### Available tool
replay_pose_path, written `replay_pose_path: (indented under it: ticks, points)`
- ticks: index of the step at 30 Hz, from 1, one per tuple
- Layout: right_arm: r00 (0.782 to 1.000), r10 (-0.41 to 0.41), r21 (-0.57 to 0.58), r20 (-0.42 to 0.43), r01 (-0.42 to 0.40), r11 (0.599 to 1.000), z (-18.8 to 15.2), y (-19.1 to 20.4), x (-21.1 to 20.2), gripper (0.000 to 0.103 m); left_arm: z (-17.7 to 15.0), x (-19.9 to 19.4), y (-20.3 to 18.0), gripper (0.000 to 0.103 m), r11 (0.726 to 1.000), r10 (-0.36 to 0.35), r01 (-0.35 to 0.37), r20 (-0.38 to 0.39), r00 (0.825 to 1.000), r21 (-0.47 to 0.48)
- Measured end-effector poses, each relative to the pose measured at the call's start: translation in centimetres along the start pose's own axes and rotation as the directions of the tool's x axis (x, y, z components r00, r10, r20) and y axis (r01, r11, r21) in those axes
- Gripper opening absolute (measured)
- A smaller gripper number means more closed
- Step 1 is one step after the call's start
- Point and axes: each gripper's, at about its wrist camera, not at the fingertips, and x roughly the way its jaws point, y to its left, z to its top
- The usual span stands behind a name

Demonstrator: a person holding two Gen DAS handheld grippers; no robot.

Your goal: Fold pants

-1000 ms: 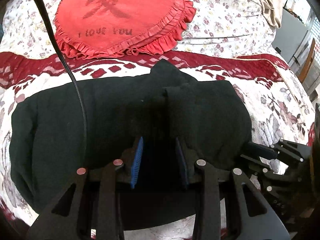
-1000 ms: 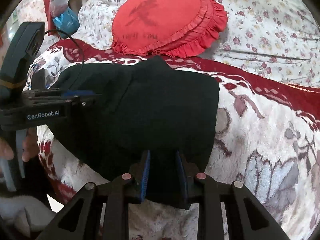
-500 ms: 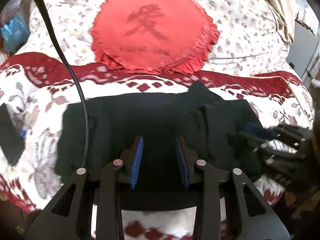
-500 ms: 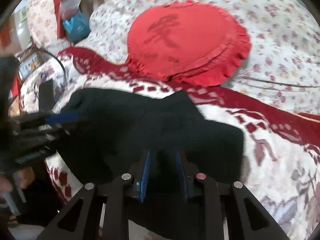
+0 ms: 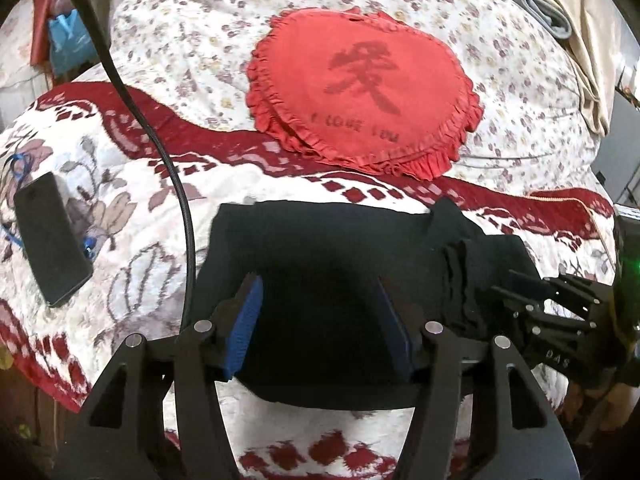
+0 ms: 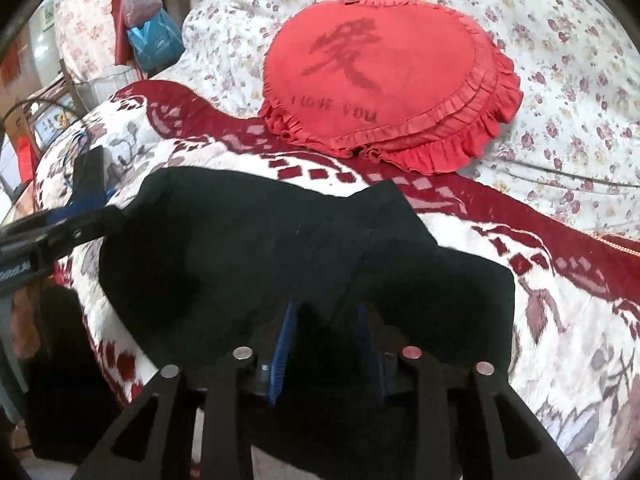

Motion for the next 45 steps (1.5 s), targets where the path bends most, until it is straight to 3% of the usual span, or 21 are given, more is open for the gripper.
replay_pose_path:
  ticks: [5,9,15,25,31,33,45]
  points:
    - [0.998,-0.018,0.003,-0.053,0.018,1.000,0.2,-0.3,2.7,0.034,-0.3,-0.3,1.2,0.057,1.000,0.004,-0.004,-0.007,1.000,-0.028]
    - [0.999,-0.015,0.006,-0.049,0.015,1.000,1.0,-0.3,2.3,0.036,-0.7,-0.4,2.7,0.057,0.997,0.004,-0.006,-0.017,1.000,-0.074]
    - [0.998,0.052,-0.032,0.022,-0.052,0.998,3.3,1.9,0.8,0.044,-1.1,-0.4,4.5,0.064,0.990,0.025,-0.029,-0.029,0.999,-0.136]
    - [0.990,0.138,-0.112,-0.007,-0.138,0.984,5.6,6.9,3.3,0.045,-1.8,-0.6,6.3,0.064,0.980,0.017,-0.027,-0.051,0.999,-0.199]
    - [0.980,0.197,-0.148,-0.008,-0.196,0.969,7.8,8.8,4.8,0.053,-3.1,-0.9,7.9,0.064,0.962,-0.018,-0.003,-0.073,0.997,-0.274]
    - [0.976,0.217,-0.152,-0.023,-0.218,0.964,8.7,9.3,5.7,0.060,-3.5,-0.7,8.3,0.064,0.952,-0.034,0.007,-0.083,0.996,-0.306]
    - [0.972,0.229,-0.202,-0.059,-0.236,0.951,11.0,12.3,8.6,0.061,-4.5,1.1,7.5,0.064,0.952,-0.024,-0.016,-0.124,0.992,-0.307]
